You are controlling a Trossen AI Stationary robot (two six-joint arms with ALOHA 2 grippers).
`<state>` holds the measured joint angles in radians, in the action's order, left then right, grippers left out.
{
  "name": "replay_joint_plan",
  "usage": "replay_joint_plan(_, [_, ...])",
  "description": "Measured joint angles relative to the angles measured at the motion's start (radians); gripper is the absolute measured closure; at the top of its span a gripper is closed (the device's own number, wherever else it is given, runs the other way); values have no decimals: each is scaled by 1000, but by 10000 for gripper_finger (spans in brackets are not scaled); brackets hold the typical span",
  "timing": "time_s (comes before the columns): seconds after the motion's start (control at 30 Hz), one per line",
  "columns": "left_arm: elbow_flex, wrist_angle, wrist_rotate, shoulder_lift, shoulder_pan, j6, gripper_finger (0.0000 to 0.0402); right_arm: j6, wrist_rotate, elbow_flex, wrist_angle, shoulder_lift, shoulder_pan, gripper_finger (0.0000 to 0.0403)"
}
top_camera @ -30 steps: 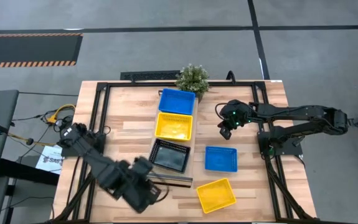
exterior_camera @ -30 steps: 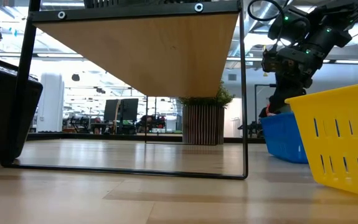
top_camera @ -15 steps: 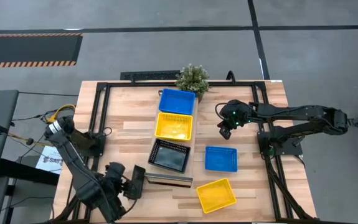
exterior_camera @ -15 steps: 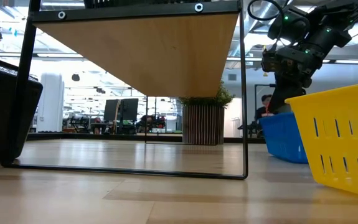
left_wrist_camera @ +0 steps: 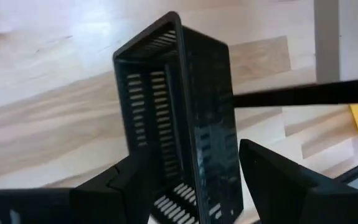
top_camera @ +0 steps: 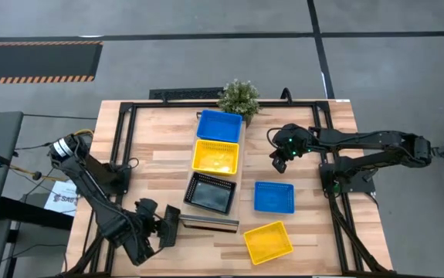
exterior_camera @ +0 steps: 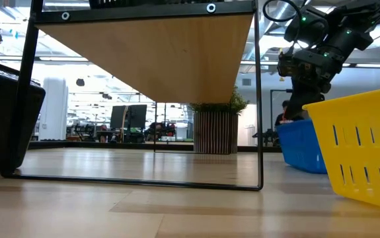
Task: Stack baskets on shelf by color
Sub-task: Stack the black basket on top of the black basket on the shelf
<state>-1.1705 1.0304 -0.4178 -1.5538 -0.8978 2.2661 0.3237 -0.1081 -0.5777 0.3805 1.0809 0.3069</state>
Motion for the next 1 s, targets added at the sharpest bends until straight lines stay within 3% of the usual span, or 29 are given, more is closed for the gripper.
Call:
replay_joint_plan(0.3, [130, -238, 10, -1, 1, -19, 211, -11, 0, 0, 0, 0, 0, 396])
replay_joint_plan(0.67, [133, -240, 14, -1, 2, -92, 391, -11, 0, 0, 0, 0, 3, 396])
replay_joint_plan(1.0, [91, -182, 67, 44, 0, -111, 400, 1, 2, 0, -4, 0, 3, 396])
